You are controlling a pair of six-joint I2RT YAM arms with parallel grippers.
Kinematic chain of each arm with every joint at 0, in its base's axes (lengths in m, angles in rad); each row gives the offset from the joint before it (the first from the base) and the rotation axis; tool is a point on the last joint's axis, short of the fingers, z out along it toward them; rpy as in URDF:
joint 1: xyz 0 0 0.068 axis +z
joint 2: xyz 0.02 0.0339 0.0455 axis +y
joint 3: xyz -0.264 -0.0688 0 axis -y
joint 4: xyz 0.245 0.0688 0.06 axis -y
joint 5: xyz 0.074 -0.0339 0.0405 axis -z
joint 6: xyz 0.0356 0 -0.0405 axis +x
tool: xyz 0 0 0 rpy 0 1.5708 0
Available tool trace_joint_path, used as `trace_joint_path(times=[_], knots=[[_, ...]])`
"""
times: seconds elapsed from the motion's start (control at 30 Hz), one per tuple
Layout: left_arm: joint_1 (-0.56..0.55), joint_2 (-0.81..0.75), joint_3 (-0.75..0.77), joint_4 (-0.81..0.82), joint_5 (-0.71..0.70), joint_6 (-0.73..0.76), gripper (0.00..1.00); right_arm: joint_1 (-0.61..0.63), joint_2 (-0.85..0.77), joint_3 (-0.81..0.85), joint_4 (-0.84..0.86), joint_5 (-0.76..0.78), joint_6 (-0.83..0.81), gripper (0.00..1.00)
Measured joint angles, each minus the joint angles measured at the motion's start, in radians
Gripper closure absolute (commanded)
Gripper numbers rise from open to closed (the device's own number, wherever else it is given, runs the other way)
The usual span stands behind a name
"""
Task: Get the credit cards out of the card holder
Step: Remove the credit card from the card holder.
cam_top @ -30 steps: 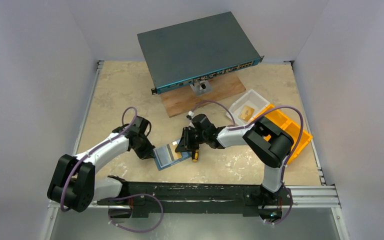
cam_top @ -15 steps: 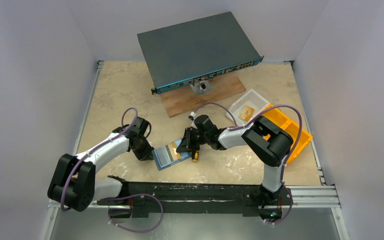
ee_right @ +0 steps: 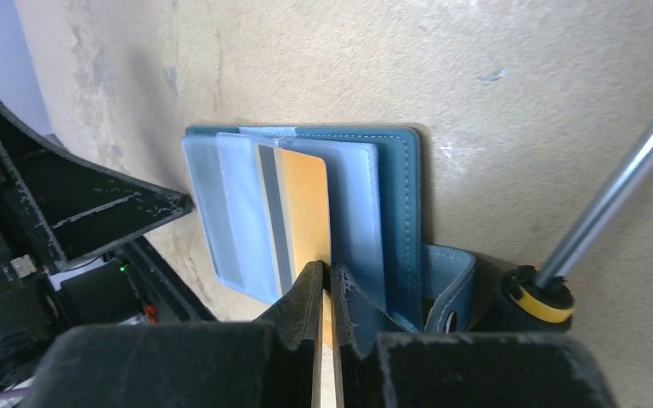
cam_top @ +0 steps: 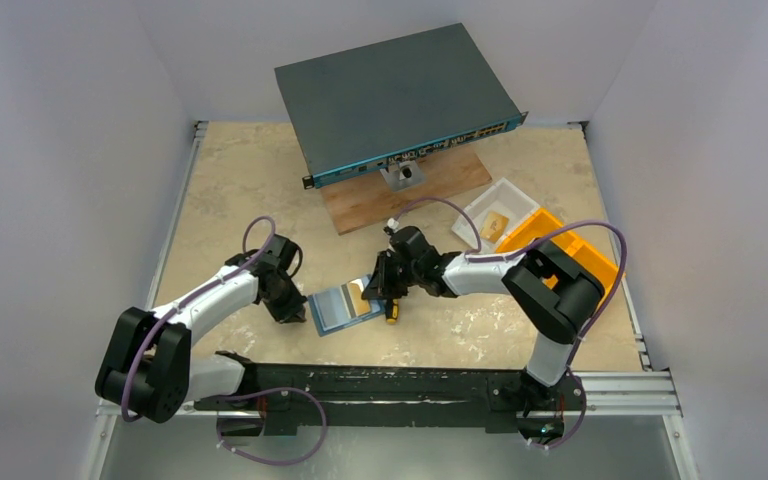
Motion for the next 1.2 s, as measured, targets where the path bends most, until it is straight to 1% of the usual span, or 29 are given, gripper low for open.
trace_joint_path(times=[0.23,0.43,0.7,1.07,1.2], knots=[[0.0,0.0,0.0,-0.002,0.0,0.0,1.0,0.0,-0.012,0.004,-0.04,0.031,-0.023,1.0],[0.0,-0.014,0.0,-0.012,-0.002,0.001,1.0,0.0,-0.069,0.016,-0.096,0.051,-0.042,1.0],[0.0,-0.072,0.02,-0.053,-0.017,0.037,1.0,0.0,-0.13,0.069,-0.169,0.073,-0.06,1.0],[0.0,-0.16,0.085,-0.106,-0.035,0.095,1.0,0.0,-0.148,0.101,-0.257,0.103,-0.066,1.0],[0.0,-0.185,0.098,-0.112,-0.03,0.115,1.0,0.0,-0.203,0.103,-0.304,0.127,-0.065,1.0]])
